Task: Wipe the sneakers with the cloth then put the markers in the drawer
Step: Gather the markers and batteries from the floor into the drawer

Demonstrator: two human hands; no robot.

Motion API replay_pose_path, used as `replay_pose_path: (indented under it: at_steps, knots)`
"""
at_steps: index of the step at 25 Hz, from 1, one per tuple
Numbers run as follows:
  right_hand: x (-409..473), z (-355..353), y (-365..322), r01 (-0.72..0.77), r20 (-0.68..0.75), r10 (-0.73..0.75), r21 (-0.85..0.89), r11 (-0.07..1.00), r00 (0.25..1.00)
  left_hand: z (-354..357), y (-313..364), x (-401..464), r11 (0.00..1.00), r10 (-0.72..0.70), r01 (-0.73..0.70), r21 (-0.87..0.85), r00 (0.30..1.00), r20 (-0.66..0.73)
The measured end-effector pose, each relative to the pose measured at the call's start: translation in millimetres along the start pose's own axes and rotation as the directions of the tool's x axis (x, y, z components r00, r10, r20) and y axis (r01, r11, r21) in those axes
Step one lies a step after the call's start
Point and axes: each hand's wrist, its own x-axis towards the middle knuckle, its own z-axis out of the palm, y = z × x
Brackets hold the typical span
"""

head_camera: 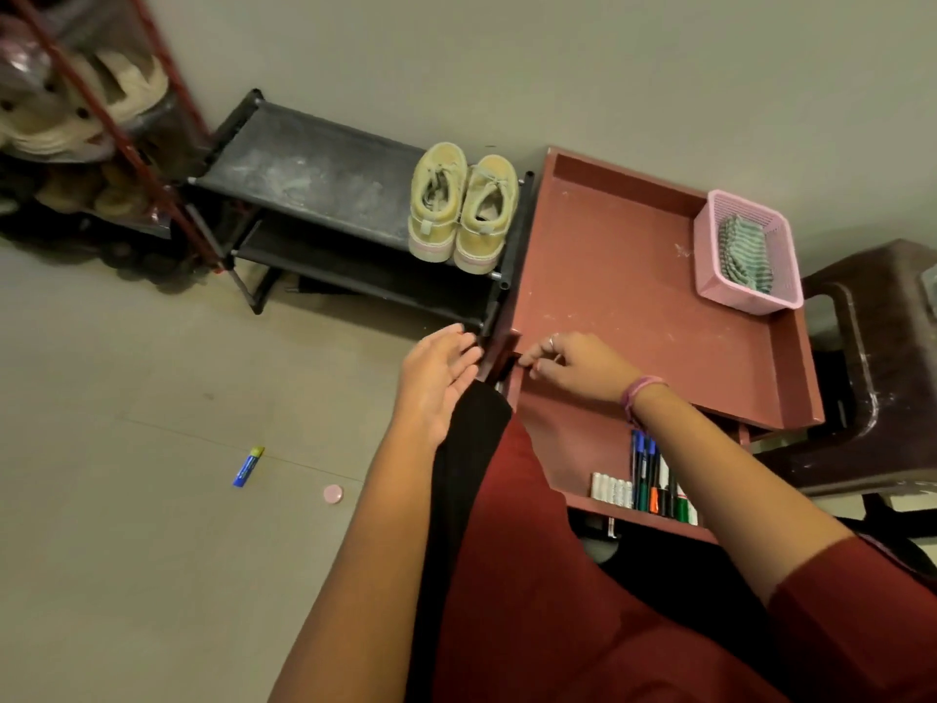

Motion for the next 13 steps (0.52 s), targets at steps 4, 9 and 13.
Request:
replay_pose_path:
  at_steps: [4, 9, 13]
  knots:
    - [23.1, 18.5, -82.8, 0.087, -0.087, -0.084, 0.034, 0.996, 0.993, -88.5, 21.4, 9.7, 0.998, 0.045, -0.054, -0.035, 0.973, -0.224]
    - [66.4, 70.4, -155.3, 0.174, 0.031, -0.174, 0.000, 0.985, 0.984, -190.9, 12.1, 37.6, 1.000, 0.022, -0.012, 0.026, 0.897, -0.442]
    - [101.7, 118.8, -188.2, 0.163, 0.141, -0.160, -0.013, 0.986, 0.977, -273.3, -22.0, 57.5, 0.956, 0.015, 0.156, 0.247, 0.818, -0.574]
